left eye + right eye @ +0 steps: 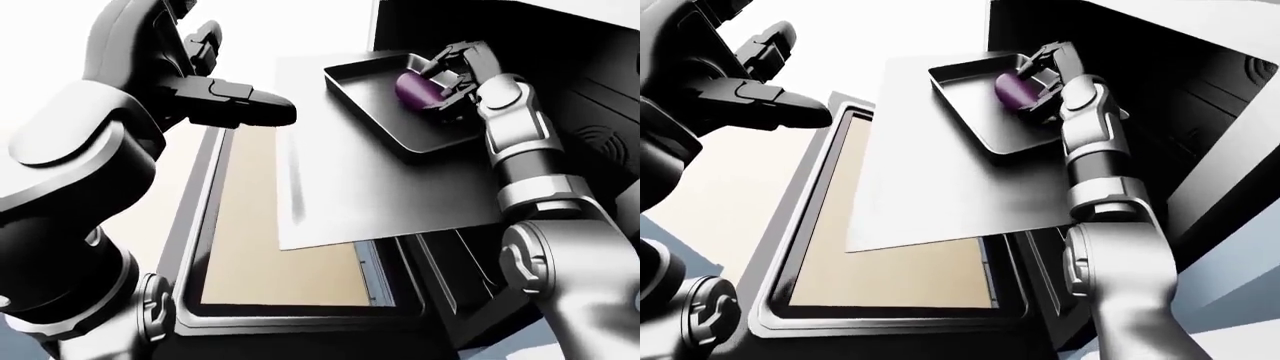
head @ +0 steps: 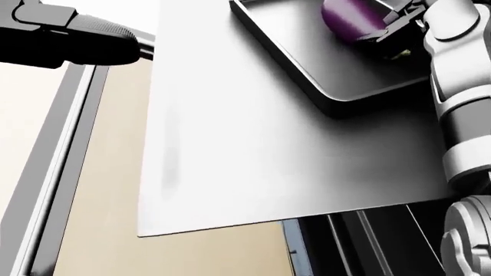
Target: Pick the eggplant from the top rack in the oven and place it on the plate on the counter.
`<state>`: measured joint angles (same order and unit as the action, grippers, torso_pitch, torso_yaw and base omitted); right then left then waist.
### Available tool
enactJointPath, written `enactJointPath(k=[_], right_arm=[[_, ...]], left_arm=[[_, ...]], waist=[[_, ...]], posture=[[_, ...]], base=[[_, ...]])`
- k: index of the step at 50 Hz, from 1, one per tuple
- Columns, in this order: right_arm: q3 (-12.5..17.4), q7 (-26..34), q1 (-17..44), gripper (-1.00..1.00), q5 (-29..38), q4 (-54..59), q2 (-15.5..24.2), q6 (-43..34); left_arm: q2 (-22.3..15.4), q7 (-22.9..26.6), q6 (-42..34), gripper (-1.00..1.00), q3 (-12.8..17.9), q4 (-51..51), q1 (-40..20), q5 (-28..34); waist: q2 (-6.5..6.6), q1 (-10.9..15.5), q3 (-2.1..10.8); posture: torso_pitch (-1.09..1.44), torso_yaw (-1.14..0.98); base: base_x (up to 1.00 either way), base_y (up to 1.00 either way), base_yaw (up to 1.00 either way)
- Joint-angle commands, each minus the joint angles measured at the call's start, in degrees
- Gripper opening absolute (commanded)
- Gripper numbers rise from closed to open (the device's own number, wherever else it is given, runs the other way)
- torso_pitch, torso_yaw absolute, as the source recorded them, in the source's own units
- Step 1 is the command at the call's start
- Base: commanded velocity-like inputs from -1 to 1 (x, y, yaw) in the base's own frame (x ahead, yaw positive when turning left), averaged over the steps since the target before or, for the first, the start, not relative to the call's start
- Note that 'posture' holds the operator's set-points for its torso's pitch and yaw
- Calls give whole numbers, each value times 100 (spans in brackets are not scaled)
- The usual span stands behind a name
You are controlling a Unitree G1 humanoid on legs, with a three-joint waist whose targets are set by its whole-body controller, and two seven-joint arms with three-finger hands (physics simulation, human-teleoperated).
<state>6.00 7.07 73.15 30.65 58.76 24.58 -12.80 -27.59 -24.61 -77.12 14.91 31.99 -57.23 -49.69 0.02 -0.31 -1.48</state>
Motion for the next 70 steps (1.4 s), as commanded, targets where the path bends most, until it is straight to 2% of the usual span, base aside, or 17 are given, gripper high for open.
enactJointPath(k=[1,20,28,37,39,42,50,52,53,54,56,58,61,62,64,66,70], right_arm=[[-124,331,26,-82,54,114,-60,-178],[-131,822,615,-91,-175,-1113,-265,-703],[-154,1191,706,-92,-316,-2107,-350,-1200],[-143,1660,325,-91,-325,-3580,-403,-1780],[-117,1739,228,-100,-339,-3944,-414,-1933],[-125,1901,105,-100,-338,-4505,-432,-2193],[-170,2149,143,-100,-280,-5222,-455,-2604],[-172,2154,139,-100,-275,-5237,-467,-2598],[-170,2154,135,-100,-274,-5239,-471,-2591],[-171,2148,134,-100,-274,-5224,-478,-2575],[-169,2153,146,-100,-271,-5227,-483,-2581],[-175,2176,140,-100,-259,-5289,-487,-2618],[-171,2215,163,-100,-244,-5355,-487,-2679],[-173,2213,163,-100,-244,-5339,-485,-2663],[-162,2202,149,-100,-249,-5325,-484,-2642],[-156,2196,153,-100,-257,-5317,-488,-2634],[-180,2231,96,-100,-240,-5419,-518,-2674]], left_arm=[[-47,-27,153,100,92,86,-168,8],[-99,-109,234,100,87,55,-134,-123],[-159,-185,182,100,146,47,-217,-248],[-312,-446,128,100,285,-40,-423,-624],[-361,-512,169,100,276,-47,-411,-720],[-434,-563,272,100,231,-93,-387,-801],[-588,-728,391,100,200,-170,-416,-1047],[-618,-775,393,100,211,-180,-430,-1117],[-630,-792,395,100,211,-183,-434,-1144],[-644,-812,405,100,209,-191,-437,-1169],[-680,-800,465,100,184,-202,-401,-1173],[-700,-822,483,100,180,-205,-398,-1212],[-736,-885,476,100,187,-218,-425,-1306],[-748,-892,488,100,178,-222,-420,-1318],[-763,-895,521,100,156,-227,-402,-1328],[-770,-907,538,100,147,-230,-394,-1342],[-792,-873,610,100,149,-207,-291,-1328]], waist=[[19,14,68],[90,-54,-40],[109,-53,-92],[101,-50,-119],[103,-48,-124],[112,-45,-128],[150,-50,-141],[158,-56,-127],[181,-45,7],[178,-35,43],[178,-21,50],[181,-9,125],[186,1,132],[172,1,142],[63,27,63],[-34,41,108],[-89,85,115]], posture=[[0,0],[0,0],[0,0],[0,0],[0,0],[0,0],[0,0],[0,0],[0,0],[0,0],[0,0],[0,0],[0,0],[0,0],[0,0],[0,0],[0,0]], base=[[0,0,0],[0,0,0],[0,0,0],[0,0,0],[0,0,0],[0,0,0],[0,0,0],[-4,0,0],[-8,0,0],[-10,0,0],[-19,0,0],[-31,0,0],[-43,2,0],[-57,11,0],[-57,12,0],[-57,12,0],[-57,34,0]])
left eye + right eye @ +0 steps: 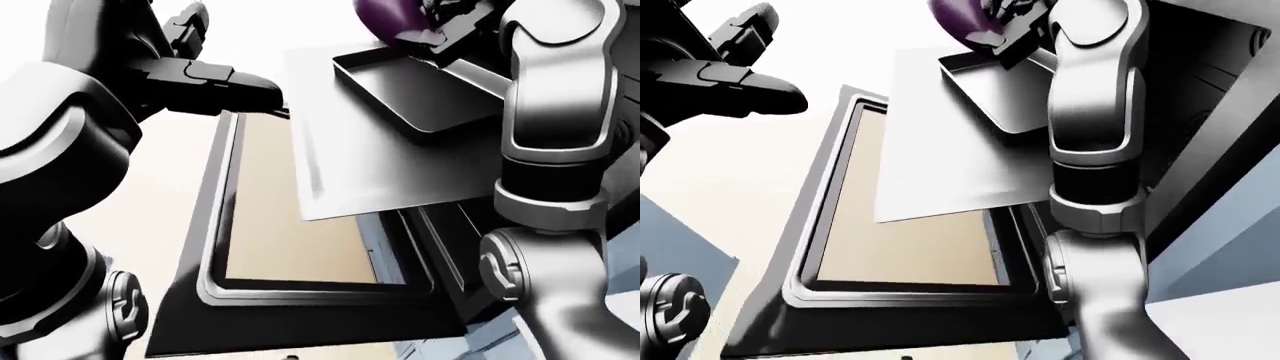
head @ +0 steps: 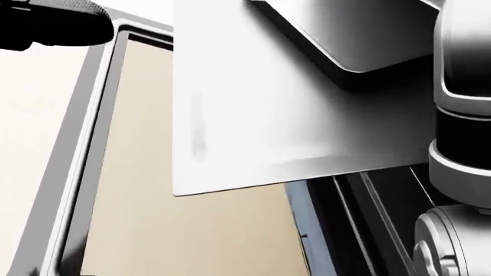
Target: Pick the eggplant from the top rack in the oven and place it on the plate on the counter.
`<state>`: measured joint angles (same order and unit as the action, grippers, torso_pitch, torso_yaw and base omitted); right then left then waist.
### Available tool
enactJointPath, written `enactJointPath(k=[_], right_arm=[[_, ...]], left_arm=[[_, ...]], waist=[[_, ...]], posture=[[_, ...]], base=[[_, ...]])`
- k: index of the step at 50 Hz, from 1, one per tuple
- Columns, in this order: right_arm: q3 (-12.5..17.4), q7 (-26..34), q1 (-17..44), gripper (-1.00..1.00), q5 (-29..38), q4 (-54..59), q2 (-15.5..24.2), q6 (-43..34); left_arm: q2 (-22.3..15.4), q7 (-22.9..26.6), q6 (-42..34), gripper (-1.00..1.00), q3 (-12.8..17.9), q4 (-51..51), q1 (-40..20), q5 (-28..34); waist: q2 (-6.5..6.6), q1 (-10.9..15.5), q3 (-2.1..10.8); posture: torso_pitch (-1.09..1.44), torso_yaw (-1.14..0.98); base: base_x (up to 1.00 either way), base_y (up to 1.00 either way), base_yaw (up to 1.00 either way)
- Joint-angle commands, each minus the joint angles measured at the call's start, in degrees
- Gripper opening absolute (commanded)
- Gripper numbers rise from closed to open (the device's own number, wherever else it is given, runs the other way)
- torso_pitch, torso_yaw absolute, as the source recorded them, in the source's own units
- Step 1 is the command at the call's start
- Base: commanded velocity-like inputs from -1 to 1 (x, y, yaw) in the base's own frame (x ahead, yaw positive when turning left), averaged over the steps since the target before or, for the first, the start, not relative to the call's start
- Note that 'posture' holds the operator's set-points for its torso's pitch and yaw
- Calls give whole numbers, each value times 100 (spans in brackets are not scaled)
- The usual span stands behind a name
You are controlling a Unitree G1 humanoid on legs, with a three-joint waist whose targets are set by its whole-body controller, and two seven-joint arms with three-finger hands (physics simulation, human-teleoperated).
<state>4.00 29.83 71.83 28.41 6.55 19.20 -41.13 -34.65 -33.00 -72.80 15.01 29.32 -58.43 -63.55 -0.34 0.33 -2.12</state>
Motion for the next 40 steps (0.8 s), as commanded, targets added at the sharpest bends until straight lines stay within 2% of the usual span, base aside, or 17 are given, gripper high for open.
enactJointPath(k=[1,6,8,9,14,15,16,17,22,24,25,26,28,34,36,37,40], right_arm=[[19,-39,230,-100,-14,-209,21,151],[52,-28,244,-100,-28,-227,47,132],[63,-8,239,-100,-34,-293,66,83],[63,-9,236,-100,-37,-299,69,81],[99,-7,200,-100,-75,-386,107,25],[106,-15,205,-100,-85,-400,110,-2],[117,-13,206,-100,-107,-435,110,-37],[145,-14,185,-100,-150,-502,102,-79],[178,-130,126,-100,-247,-649,158,-210],[156,-121,67,-100,-295,-755,154,-242],[161,-132,40,-100,-313,-772,154,-235],[163,-135,6,-100,-326,-811,161,-240],[178,-139,-48,-100,-353,-870,188,-256],[177,-89,-213,-100,-398,-1141,221,-379],[186,-93,-281,-100,-413,-1177,230,-368],[184,-84,-302,-100,-413,-1210,237,-392],[197,-89,-378,-100,-436,-1264,240,-389]], left_arm=[[-88,-40,179,100,143,61,-169,47],[-90,-75,192,100,132,88,-145,3],[-86,-73,211,100,112,106,-120,2],[-86,-72,215,100,108,100,-118,5],[-61,-113,200,100,79,123,-125,-14],[-56,-105,205,100,69,135,-114,-2],[-50,-94,210,100,69,137,-105,8],[-45,-74,223,100,62,146,-81,31],[-33,-64,213,100,78,147,-85,41],[-7,-80,203,100,70,174,-81,38],[7,-76,214,100,59,191,-61,50],[21,-50,239,100,41,208,-24,82],[40,-13,251,100,29,211,0,136],[129,-5,228,100,13,266,26,205],[148,46,255,100,-2,271,59,270],[149,94,279,100,-14,266,85,325],[190,90,222,100,15,287,62,334]], waist=[[-39,30,172],[268,64,91],[780,56,186],[604,66,130],[398,32,289],[364,66,247],[324,71,-3],[282,55,-87],[-4,-97,-121],[-199,-77,-90],[-441,-93,29],[-255,-98,-176],[-128,-88,73],[474,-110,-144],[896,-94,-62],[684,-66,-212],[614,-166,-80]], posture=[[0,0],[0,0],[0,0],[0,0],[0,0],[0,0],[0,0],[0,0],[0,0],[0,0],[0,0],[0,0],[0,0],[0,0],[0,0],[0,0],[0,0]], base=[[-57,38,0],[-57,38,0],[-57,38,0],[-57,38,0],[-54,31,0],[0,0,0],[0,0,0],[0,0,0],[0,0,-77],[0,0,-100],[0,0,-100],[0,0,-100],[0,0,-100],[0,0,-100],[0,0,-100],[0,0,-100],[0,0,-100]])
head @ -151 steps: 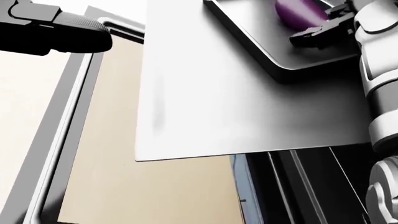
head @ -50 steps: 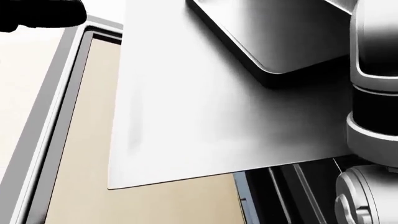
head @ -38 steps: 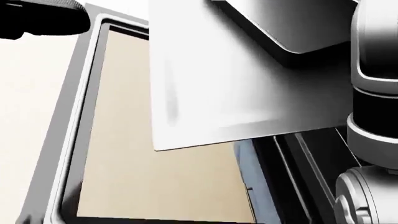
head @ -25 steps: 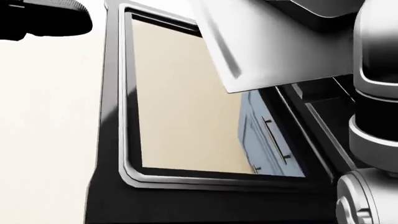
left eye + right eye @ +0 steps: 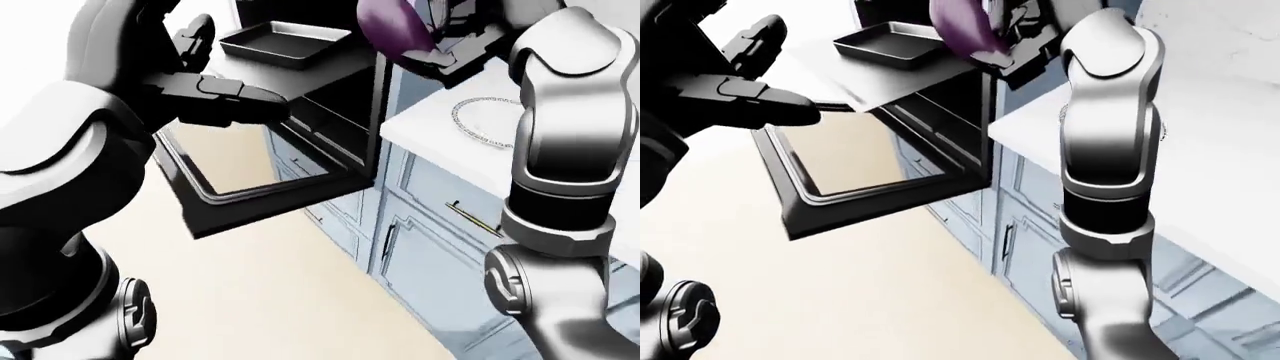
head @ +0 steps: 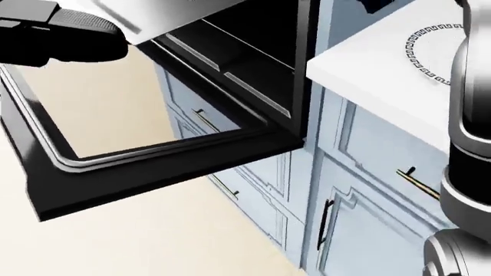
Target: Pick the eggplant from the top rack in the oven and place it on the plate on the counter.
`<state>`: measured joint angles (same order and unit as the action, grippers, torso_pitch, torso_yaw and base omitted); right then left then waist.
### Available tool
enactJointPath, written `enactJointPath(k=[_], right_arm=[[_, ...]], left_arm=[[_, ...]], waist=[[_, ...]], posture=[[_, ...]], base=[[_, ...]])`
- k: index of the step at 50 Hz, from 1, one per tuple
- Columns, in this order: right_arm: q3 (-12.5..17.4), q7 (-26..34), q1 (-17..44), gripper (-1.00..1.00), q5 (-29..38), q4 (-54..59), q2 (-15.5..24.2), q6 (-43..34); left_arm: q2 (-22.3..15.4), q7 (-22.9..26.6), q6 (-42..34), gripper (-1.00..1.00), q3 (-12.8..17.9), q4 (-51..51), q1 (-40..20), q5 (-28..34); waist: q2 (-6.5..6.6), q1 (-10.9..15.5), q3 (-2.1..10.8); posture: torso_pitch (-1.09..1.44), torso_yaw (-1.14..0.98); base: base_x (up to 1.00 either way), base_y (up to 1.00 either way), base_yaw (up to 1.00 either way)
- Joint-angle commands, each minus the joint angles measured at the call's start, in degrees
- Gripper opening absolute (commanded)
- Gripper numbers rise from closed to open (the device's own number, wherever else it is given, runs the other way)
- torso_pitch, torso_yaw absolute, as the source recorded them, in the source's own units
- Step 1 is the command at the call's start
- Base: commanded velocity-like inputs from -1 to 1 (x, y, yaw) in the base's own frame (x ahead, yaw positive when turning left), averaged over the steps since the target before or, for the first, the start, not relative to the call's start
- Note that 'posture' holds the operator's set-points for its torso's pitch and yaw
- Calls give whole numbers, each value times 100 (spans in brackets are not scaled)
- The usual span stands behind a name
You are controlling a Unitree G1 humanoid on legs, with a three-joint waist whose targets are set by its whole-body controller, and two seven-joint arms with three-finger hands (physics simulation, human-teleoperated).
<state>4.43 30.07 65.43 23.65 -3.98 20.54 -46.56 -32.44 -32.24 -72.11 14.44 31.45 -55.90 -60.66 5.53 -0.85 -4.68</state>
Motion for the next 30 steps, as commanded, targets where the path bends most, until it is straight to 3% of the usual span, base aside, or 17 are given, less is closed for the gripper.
enactJointPath(k=[1,5,7,8,9,10,11,13,15,17,19,22,24,25,27,30], right_arm=[[151,-117,228,-100,35,-215,109,174],[147,-129,156,-100,20,-259,97,169],[153,-134,133,-100,13,-273,96,169],[152,-134,126,-100,13,-292,96,159],[155,-137,123,-100,7,-291,93,158],[152,-142,112,-100,2,-299,86,158],[150,-140,112,-100,1,-314,83,138],[160,-152,107,-100,-22,-299,73,150],[164,-156,95,-100,-44,-354,59,112],[137,-165,11,-100,-35,-389,64,153],[124,-142,-109,-100,-27,-511,43,164],[84,-29,-211,-100,8,-762,21,62],[66,59,-342,-100,45,-963,-1,8],[93,98,-425,-100,55,-1043,8,2],[124,154,-571,-100,71,-1190,14,-28],[171,219,-832,-100,74,-1405,4,-37]], left_arm=[[-18,26,153,100,66,77,-182,67],[37,52,145,100,62,105,-157,128],[57,72,145,100,67,124,-126,158],[76,77,143,100,68,137,-113,166],[85,88,148,100,64,141,-103,184],[108,92,147,100,54,154,-89,200],[125,89,142,100,47,161,-90,211],[162,96,120,100,36,160,-121,230],[175,169,166,100,14,166,-62,315],[202,192,153,100,47,207,-22,334],[230,220,159,100,56,279,81,369],[281,174,97,100,120,363,110,309],[317,160,120,100,122,471,222,287],[325,147,117,100,138,533,265,255],[311,53,45,100,223,588,256,108],[265,-110,74,100,256,667,323,-86]], waist=[[-44,-43,197],[-367,27,177],[-596,53,222],[-798,45,281],[-1113,-26,406],[-808,-7,264],[-813,-31,331],[-656,-78,340],[-491,-1,242],[-486,46,25],[-427,74,-46],[-283,-63,-16],[13,-157,133],[-146,-127,73],[-202,-88,109],[-392,-17,168]], posture=[[0,0],[0,0],[0,0],[0,0],[0,0],[0,0],[0,0],[0,0],[0,0],[0,0],[0,0],[0,0],[0,0],[0,0],[0,0],[0,0]], base=[[0,0,-100],[0,0,-100],[0,0,-100],[0,0,-100],[0,0,-100],[0,0,-100],[0,0,-100],[0,0,-100],[0,0,-72],[0,0,0],[0,0,0],[0,0,0],[0,0,0],[0,0,0],[0,0,0],[0,0,0]])
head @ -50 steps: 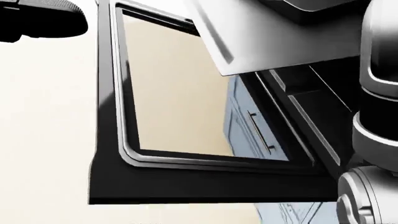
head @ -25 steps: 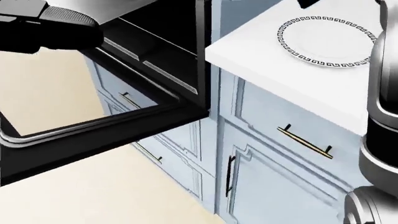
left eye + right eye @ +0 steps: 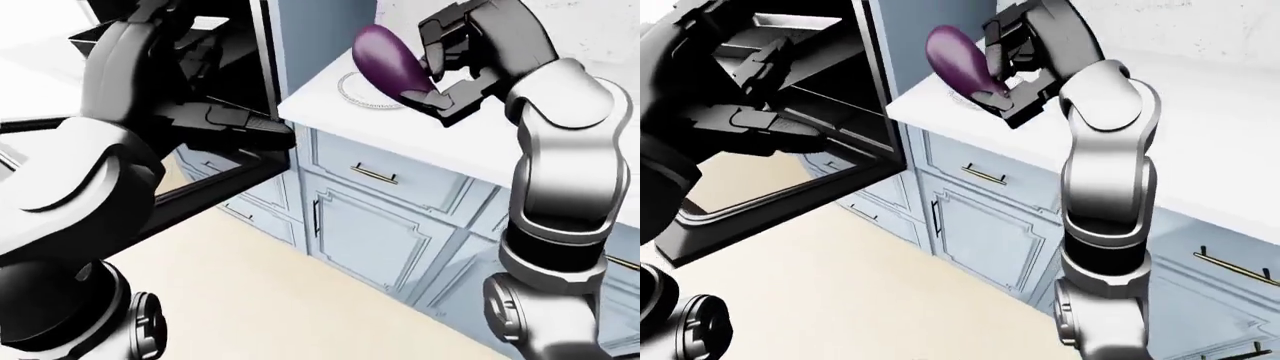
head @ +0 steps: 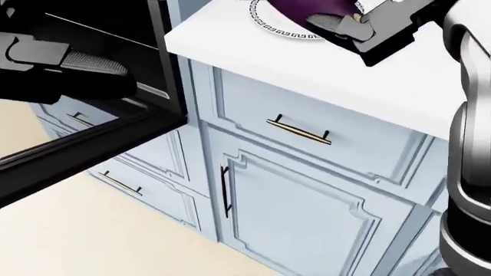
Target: Pick the eggplant from the top rack in the oven and place it on the plate on the counter.
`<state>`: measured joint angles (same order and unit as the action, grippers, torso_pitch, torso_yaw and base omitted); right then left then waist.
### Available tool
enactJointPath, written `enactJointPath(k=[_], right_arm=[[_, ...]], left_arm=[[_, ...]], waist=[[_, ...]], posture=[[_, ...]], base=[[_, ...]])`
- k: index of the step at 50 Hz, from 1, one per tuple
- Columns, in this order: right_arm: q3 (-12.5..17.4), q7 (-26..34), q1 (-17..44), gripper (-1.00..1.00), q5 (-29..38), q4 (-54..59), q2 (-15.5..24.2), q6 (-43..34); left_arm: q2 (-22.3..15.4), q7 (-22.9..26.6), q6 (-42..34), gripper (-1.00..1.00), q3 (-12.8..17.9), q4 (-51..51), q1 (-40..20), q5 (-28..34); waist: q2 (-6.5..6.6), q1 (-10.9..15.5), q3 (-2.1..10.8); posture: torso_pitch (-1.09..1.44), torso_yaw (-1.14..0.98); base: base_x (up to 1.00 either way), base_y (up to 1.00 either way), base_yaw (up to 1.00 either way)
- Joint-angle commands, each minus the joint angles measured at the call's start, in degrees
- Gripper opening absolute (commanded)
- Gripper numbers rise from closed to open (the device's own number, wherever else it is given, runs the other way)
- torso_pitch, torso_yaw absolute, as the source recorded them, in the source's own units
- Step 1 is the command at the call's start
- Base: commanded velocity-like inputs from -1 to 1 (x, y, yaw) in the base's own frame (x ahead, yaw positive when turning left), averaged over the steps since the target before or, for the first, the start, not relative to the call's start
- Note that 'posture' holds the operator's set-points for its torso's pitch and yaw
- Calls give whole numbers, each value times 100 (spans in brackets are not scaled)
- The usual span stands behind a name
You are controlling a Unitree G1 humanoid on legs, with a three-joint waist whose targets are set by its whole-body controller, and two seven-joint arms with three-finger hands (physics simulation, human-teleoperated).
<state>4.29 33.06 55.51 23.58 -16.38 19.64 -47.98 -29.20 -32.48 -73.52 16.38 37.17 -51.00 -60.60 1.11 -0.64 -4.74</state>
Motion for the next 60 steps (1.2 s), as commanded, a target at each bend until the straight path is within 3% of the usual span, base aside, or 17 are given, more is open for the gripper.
enactJointPath(k=[1,3,4,6,10,15,21,24,25,26,35,38,39,47,50,53,60], right_arm=[[221,-76,103,-100,70,-188,106,107],[276,-77,-6,-100,45,-239,135,106],[297,-88,-53,-100,29,-250,150,117],[326,-105,-153,-100,-8,-303,169,140],[323,-152,-284,-100,-44,-409,155,124],[328,-214,-383,-100,-99,-430,145,167],[279,-261,-424,-100,-129,-459,82,189],[260,-273,-428,-100,-118,-439,74,210],[250,-281,-431,-100,-108,-436,61,201],[234,-279,-433,-100,-95,-441,53,190],[248,-293,-489,-100,-120,-467,-9,229],[248,-295,-470,-100,-131,-436,-4,246],[248,-300,-478,-100,-133,-439,-7,253],[243,-309,-524,-100,-176,-522,-35,264],[241,-304,-539,-100,-194,-559,-51,233],[240,-294,-530,-100,-209,-579,-48,203],[275,-294,-484,-100,-281,-612,6,138]], left_arm=[[-71,-129,249,100,60,117,-139,-139],[-113,-184,322,100,53,144,-74,-211],[-132,-229,338,100,79,178,-22,-278],[-183,-251,437,100,98,173,72,-333],[-235,-362,555,100,114,247,213,-489],[-324,-482,697,100,161,360,403,-697],[-496,-648,827,100,209,416,494,-979],[-602,-730,919,100,241,432,551,-1120],[-618,-747,964,100,238,447,590,-1142],[-638,-789,982,100,247,477,617,-1200],[-654,-729,1190,100,162,496,812,-1095],[-618,-667,1203,100,143,506,850,-1010],[-608,-634,1209,100,152,501,868,-981],[-680,-797,1218,100,318,702,1035,-1260],[-743,-842,1262,100,325,674,1029,-1327],[-793,-843,1300,100,327,663,1044,-1350],[-898,-882,1344,100,353,626,1039,-1452]], waist=[[1,-12,167],[9,23,191],[25,43,369],[-4,74,205],[-239,81,203],[-187,61,244],[106,59,175],[590,11,313],[367,59,259],[443,28,285],[-31,169,209],[-481,196,315],[-290,133,246],[-166,43,187],[318,259,220],[406,208,259],[70,180,9]], posture=[[0,0],[0,0],[0,0],[0,0],[0,0],[0,0],[0,0],[0,0],[0,0],[0,0],[0,0],[0,0],[0,0],[0,0],[0,0],[0,0],[0,0]], base=[[0,0,0],[0,0,0],[12,0,0],[18,0,0],[19,0,0],[19,0,0],[19,0,0],[19,0,0],[19,0,0],[42,0,0],[46,0,0],[46,0,0],[46,0,0],[26,0,0],[0,0,89],[0,0,89],[0,0,5]])
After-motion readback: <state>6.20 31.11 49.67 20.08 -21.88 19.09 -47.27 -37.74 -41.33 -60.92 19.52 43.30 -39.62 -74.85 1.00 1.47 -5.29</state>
